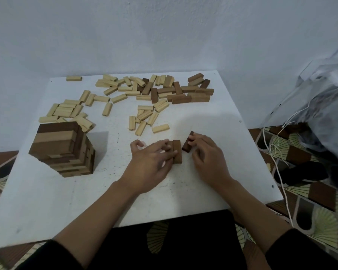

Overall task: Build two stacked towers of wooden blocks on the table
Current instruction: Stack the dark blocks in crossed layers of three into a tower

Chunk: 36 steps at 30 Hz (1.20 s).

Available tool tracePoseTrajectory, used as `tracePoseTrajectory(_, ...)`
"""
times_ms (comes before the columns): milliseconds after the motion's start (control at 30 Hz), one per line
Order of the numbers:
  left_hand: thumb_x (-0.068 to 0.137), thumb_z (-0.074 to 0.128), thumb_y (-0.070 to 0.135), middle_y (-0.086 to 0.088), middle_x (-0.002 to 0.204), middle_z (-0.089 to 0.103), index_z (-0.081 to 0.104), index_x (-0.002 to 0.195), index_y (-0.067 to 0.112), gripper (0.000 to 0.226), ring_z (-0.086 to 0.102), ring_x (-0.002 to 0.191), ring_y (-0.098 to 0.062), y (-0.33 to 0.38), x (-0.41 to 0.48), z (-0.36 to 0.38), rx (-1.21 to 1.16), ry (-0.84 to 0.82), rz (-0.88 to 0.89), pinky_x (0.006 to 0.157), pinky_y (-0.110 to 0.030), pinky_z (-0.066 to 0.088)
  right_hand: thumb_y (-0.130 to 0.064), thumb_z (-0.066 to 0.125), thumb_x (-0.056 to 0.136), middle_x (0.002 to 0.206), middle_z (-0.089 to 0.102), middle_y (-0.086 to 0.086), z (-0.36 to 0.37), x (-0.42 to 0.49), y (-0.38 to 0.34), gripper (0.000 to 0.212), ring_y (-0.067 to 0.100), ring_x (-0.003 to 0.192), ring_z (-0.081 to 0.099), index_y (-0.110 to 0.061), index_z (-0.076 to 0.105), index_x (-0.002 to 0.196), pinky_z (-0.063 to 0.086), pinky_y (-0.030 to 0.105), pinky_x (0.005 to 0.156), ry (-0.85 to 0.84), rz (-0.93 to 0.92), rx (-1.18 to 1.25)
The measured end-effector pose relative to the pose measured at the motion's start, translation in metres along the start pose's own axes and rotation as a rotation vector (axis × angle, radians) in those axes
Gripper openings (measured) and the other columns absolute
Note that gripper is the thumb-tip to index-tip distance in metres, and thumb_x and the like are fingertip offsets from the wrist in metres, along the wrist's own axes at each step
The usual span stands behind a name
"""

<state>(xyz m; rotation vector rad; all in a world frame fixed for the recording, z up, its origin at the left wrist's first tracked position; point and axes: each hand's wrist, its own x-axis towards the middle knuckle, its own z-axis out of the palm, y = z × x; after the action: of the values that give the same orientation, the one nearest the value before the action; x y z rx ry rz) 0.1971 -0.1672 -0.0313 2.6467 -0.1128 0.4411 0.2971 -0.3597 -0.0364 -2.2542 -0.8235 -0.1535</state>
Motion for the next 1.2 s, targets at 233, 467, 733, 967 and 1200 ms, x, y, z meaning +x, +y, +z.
tracePoseTrajectory(233,0.094,0.057,0.036,0.014,0.123,0.064,0.077,0.108,0.034,0.025,0.048,0.131,0.005,0.001,-0.035,-0.009,-0.045,0.043,-0.052,0.091,-0.047,0.028,0.002,0.065,0.081,0.12,0.072,-0.001,0.003,-0.027,-0.022,0.021,0.008,0.125,0.059,-0.009,0.074,0.097,0.052,0.03,0.103,-0.081,-0.104,0.158)
tracePoseTrajectory(467,0.095,0.054,0.039,0.015,0.125,0.061,0.076,0.114,0.035,0.029,0.042,0.132,0.012,-0.004,-0.064,-0.026,-0.065,0.006,-0.072,0.096,-0.031,0.019,-0.004,0.072,0.075,0.113,0.074,-0.006,0.009,-0.033,-0.041,0.023,0.003,0.118,0.063,-0.013,0.079,0.095,0.055,0.033,0.097,-0.144,-0.153,0.209)
tracePoseTrajectory(733,0.094,0.068,0.024,0.013,0.12,0.061,0.075,0.116,0.023,0.022,0.049,0.132,0.004,-0.022,-0.08,-0.047,-0.195,0.0,-0.069,0.101,-0.041,0.045,-0.008,0.071,0.082,0.116,0.073,-0.008,0.019,-0.035,-0.065,0.021,0.005,0.117,0.063,-0.014,0.08,0.101,0.053,0.033,0.1,-0.226,-0.177,0.205)
tracePoseTrajectory(967,0.092,0.071,0.036,0.012,0.141,0.049,0.058,0.14,0.025,0.051,0.044,0.137,-0.005,-0.03,-0.089,-0.065,-0.284,-0.018,-0.147,0.108,-0.024,0.04,-0.004,0.074,0.082,0.12,0.07,-0.004,0.013,-0.033,-0.069,0.028,0.005,0.115,0.063,-0.011,0.076,0.11,0.05,0.026,0.101,-0.188,-0.123,0.336)
tracePoseTrajectory(1200,0.08,0.071,0.062,0.009,0.145,0.044,0.042,0.151,0.024,0.086,0.036,0.134,-0.01,-0.037,-0.084,-0.064,-0.14,-0.182,-0.195,0.106,-0.026,0.033,-0.052,0.083,0.075,0.138,0.04,-0.019,0.007,-0.02,-0.072,0.084,-0.002,0.127,0.036,-0.027,0.046,0.147,0.026,0.012,0.1,-0.477,-0.043,0.068)
